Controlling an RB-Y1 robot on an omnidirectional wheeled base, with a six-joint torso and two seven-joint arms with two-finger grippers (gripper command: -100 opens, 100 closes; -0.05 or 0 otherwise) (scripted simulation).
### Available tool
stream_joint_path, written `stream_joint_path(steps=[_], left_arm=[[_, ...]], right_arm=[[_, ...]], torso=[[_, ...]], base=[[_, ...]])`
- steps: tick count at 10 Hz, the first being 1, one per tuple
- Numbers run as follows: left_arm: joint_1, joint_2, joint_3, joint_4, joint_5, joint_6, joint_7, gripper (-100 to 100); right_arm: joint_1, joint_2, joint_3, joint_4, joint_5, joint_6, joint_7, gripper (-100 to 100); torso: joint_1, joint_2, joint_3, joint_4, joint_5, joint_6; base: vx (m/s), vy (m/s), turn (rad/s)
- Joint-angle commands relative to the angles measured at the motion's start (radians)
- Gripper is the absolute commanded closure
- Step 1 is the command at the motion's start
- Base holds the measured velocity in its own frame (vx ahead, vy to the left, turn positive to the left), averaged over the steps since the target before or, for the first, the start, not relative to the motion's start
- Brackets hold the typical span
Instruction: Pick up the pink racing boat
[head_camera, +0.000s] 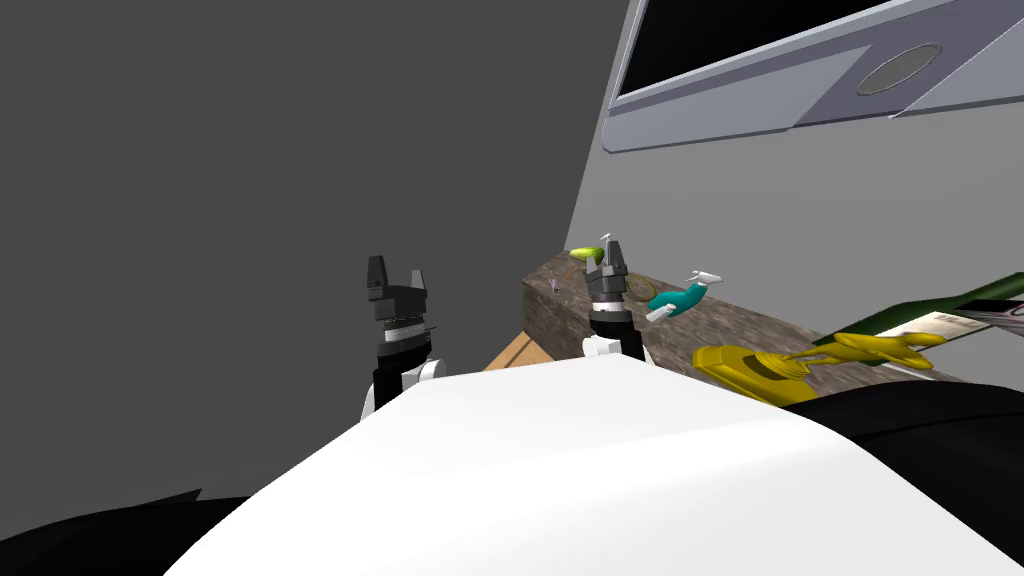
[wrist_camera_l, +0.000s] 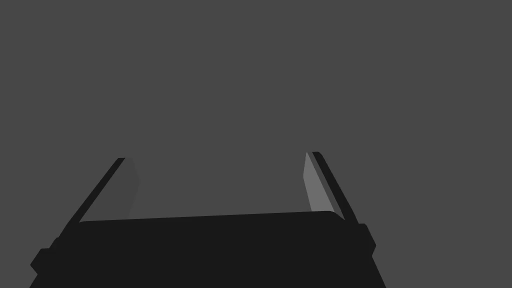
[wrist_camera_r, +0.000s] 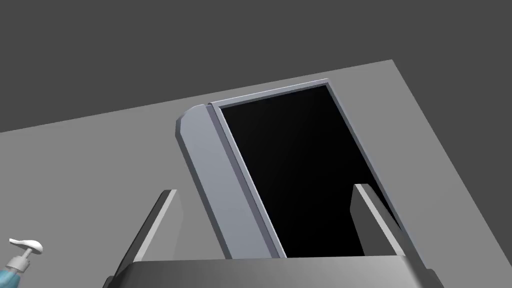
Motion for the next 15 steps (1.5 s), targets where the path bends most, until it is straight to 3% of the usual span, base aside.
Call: stream_joint_path(steps=[1,4,5,7,8,10,15], left_arm=[[0.000,0.000,0.000,0.000,0.000,0.000,0.000,0],[0.000,0.000,0.000,0.000,0.000,0.000,0.000,0],[0.000,0.000,0.000,0.000,0.000,0.000,0.000,0],[0.000,0.000,0.000,0.000,0.000,0.000,0.000,0],[0.000,0.000,0.000,0.000,0.000,0.000,0.000,0],[0.000,0.000,0.000,0.000,0.000,0.000,0.000,0],[0.000,0.000,0.000,0.000,0.000,0.000,0.000,0]], right_arm=[[-0.008,-0.049,0.015,0.023,0.002,0.002,0.015,-100],[-0.027,-0.137,0.054,0.077,0.005,0.006,0.052,-100],[-0.027,-0.142,0.054,0.077,0.005,0.006,0.052,-100],[-0.043,-0.212,0.090,0.129,0.007,0.009,0.087,-100],[-0.043,-0.220,0.090,0.129,0.007,0.009,0.087,-100],[-0.062,-0.292,0.132,0.190,0.009,0.014,0.127,-100],[-0.084,-0.408,0.178,0.261,0.009,0.018,0.173,-100]], torso=[[0.000,0.000,0.000,0.000,0.000,0.000],[0.000,0.011,0.006,0.002,0.000,0.000],[-0.001,0.012,0.007,0.003,0.000,0.000],[-0.001,0.007,0.004,0.002,0.000,0.000],[-0.002,0.010,0.005,0.002,0.000,0.000],[-0.001,0.009,0.005,0.002,0.000,0.000],[0.000,0.008,0.005,0.002,0.000,0.000]], base=[[-0.078,0.004,0.107],[-0.172,-0.001,0.115],[-0.116,-0.023,0.044],[-0.125,-0.004,0.144],[-0.137,-0.011,0.055],[-0.166,0.007,0.170],[-0.125,0.015,0.107]])
